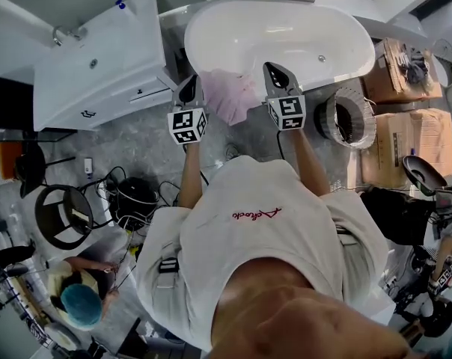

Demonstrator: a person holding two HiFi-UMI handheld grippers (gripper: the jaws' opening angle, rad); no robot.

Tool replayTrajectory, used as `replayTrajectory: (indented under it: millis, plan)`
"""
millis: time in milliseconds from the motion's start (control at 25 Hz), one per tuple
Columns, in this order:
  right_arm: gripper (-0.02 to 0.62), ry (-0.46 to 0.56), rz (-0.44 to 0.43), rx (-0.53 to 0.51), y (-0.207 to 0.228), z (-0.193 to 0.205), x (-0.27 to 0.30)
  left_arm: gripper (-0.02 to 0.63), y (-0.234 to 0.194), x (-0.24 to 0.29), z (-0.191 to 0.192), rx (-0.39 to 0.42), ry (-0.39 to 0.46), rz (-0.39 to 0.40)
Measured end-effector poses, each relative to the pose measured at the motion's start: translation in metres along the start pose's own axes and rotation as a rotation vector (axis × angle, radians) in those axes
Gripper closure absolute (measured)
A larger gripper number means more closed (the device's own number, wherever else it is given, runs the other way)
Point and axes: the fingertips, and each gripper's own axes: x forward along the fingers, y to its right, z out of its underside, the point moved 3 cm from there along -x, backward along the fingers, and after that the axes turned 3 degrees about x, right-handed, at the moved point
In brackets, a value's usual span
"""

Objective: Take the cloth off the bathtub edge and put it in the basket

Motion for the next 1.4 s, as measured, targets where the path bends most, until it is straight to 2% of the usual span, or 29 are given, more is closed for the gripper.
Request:
replayTrajectory:
  millis: [360,640,1000,1400]
  plan:
    - [0.588,0.013,0.060,0.000,0.025,-0.015,0.061,0.606,-0.037,0.067,-0.017,0.020,0.008,0.051]
    - [0.589,0.006,0.079,0.003,0.027,-0.014,0.099,0.606,-0.067,0.097,-0.017,0.028,0.005,0.065]
    - [0.589,-0.042,0.074,0.005,0.021,0.002,0.120,0.606,-0.090,0.112,-0.006,0.012,-0.008,0.060]
    - [0.588,-0.040,0.038,-0.006,0.034,-0.002,0.126,0.606,-0.083,0.117,-0.002,-0.001,-0.031,0.029]
